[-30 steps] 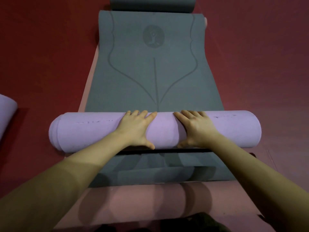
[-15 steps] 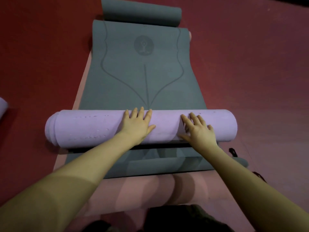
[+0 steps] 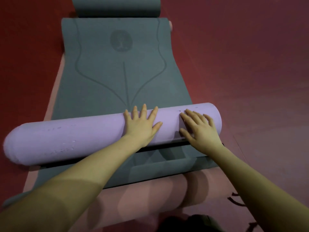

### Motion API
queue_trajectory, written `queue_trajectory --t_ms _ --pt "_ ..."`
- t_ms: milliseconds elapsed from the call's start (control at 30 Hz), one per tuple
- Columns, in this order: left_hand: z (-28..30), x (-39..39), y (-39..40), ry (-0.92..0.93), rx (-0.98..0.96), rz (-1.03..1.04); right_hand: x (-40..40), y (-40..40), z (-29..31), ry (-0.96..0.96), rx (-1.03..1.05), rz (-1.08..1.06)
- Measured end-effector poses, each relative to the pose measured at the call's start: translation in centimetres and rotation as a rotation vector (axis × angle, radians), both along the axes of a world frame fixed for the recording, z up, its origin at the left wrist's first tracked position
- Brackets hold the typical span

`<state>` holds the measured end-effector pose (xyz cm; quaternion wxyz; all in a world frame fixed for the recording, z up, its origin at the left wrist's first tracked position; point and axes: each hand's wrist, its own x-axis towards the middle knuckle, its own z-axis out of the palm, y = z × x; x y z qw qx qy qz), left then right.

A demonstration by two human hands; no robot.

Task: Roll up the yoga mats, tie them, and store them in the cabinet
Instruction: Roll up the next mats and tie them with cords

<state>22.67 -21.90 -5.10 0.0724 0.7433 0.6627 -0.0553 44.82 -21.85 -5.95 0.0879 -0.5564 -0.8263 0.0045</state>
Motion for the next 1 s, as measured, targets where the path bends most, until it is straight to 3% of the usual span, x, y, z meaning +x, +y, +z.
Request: queue_trajectory --t_ms 233,367,567,733,867,1000 --pt "-0.3 11.3 3.4 -0.032 0.025 -0.052 8.0 -0.7 -1.9 0.18 0.113 -0.33" --pt "-0.6 15.7 3.4 0.021 0.06 -0.102 12.5 -3.3 -4.2 0.25 -0.027 -0.564" --pt "-1.4 16.3 3.3 0.077 0.11 -0.11 14.6 -4.7 -7.9 0.158 -0.343 -0.762" --pt "-0.8 16.1 4.2 0.08 0.09 -0.113 14.6 -3.5 -8.8 0.208 -0.334 -0.835" --pt "-0.5 15.1 4.8 0.1 0.017 -0.176 14.1 -3.0 -7.5 0.475 -0.248 -0.906" --pt "-0.1 14.8 5.2 0.133 0.004 -0.207 13.0 -2.7 -4.9 0.745 -0.156 -0.825"
